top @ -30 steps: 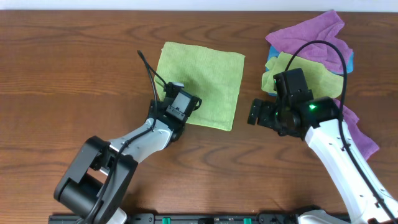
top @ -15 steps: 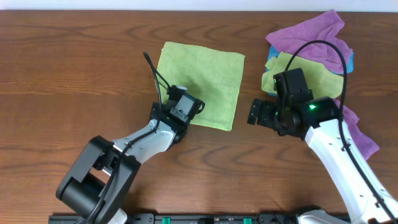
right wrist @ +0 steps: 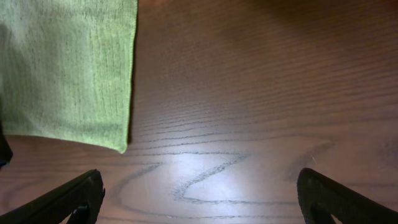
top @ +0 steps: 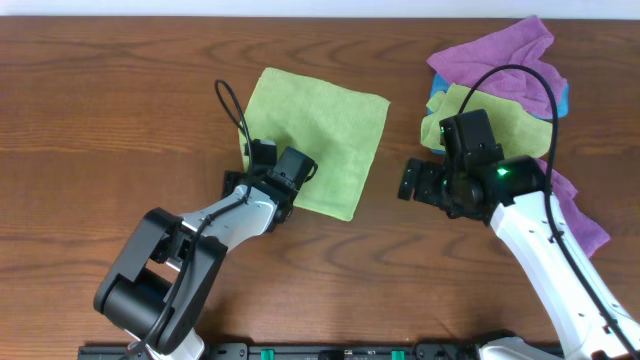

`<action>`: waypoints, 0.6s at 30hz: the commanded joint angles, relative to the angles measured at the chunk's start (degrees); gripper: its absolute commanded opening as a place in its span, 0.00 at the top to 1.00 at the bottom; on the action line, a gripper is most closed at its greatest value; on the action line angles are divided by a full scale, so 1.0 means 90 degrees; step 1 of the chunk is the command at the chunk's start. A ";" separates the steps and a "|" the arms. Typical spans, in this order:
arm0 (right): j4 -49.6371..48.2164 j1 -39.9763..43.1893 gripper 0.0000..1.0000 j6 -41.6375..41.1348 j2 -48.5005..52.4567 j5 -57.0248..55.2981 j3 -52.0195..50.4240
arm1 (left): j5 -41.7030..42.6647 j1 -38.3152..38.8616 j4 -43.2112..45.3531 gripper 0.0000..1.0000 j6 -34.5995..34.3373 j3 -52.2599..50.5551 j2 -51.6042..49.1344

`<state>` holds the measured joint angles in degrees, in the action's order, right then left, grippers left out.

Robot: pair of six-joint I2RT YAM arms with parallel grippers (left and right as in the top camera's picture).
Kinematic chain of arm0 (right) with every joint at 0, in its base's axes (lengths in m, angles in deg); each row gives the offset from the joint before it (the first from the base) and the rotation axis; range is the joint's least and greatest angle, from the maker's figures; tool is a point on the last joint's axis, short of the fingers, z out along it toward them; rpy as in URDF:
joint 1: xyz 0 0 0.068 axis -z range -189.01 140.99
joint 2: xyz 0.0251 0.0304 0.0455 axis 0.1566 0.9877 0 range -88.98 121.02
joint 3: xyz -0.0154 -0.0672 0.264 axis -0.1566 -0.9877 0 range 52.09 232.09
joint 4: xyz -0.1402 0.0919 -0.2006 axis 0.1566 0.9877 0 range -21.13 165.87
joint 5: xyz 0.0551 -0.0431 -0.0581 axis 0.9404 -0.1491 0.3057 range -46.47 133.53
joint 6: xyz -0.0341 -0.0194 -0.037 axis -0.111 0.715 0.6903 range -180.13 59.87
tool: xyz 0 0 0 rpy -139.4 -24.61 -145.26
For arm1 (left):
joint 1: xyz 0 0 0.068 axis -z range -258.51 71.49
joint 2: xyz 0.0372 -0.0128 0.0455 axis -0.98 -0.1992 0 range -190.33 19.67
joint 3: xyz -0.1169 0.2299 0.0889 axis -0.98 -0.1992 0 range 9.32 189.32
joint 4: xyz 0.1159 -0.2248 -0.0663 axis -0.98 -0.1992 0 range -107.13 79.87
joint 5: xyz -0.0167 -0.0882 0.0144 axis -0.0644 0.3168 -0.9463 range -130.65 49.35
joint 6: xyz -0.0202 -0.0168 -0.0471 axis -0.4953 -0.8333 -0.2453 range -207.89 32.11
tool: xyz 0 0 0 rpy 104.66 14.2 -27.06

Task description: Fold the cloth

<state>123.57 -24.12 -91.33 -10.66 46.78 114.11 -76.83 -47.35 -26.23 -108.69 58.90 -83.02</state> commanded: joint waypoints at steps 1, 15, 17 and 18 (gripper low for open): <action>-0.0015 0.0051 0.01 0.0051 -0.0095 0.0032 -0.0024 | -0.0418 -0.0044 -0.0168 0.30 -0.0675 0.0012 0.0049; -0.0005 0.0051 0.01 0.0148 -0.0095 0.0056 -0.0024 | -0.0838 -0.0049 -0.0228 0.31 -0.1243 0.0010 0.0287; -0.0007 0.0051 0.01 0.0168 -0.0095 0.0073 -0.0024 | -0.0860 -0.0049 -0.0257 0.32 -0.1256 0.0010 0.0287; -0.0007 0.0051 0.01 0.0165 -0.0095 0.0078 -0.0024 | -0.0865 -0.0049 -0.0299 0.33 -0.1338 0.0010 0.0287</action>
<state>123.48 -24.12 -90.89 -10.64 46.84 114.11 -81.56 -47.39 -28.22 -118.24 58.90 -81.40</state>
